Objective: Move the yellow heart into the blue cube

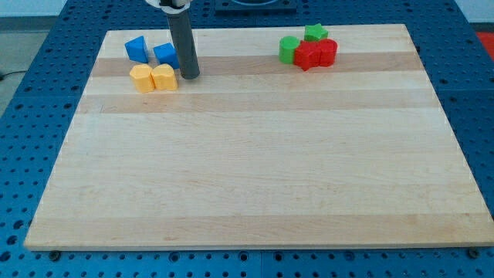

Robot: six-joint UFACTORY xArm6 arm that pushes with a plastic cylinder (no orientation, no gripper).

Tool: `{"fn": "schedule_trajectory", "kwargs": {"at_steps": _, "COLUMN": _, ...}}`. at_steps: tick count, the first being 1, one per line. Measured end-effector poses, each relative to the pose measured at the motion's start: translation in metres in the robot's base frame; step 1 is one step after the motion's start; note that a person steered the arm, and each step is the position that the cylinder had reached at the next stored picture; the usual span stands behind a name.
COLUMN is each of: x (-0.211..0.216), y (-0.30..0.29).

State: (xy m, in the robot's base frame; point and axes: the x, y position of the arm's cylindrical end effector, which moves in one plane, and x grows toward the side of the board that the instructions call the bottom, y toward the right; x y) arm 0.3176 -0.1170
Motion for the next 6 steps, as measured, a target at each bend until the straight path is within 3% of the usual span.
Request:
{"fn": "schedule_trajectory", "kwargs": {"at_steps": 1, "x": 0.008, "y": 0.037}}
{"fn": "schedule_trajectory", "kwargs": {"at_steps": 2, "x": 0.027, "y": 0.023}}
{"fn": "schedule_trajectory", "kwargs": {"at_steps": 4, "x": -0.005, "y": -0.031}}
{"fn": "schedule_trajectory", "kwargs": {"at_steps": 6, "x": 0.073, "y": -0.022}}
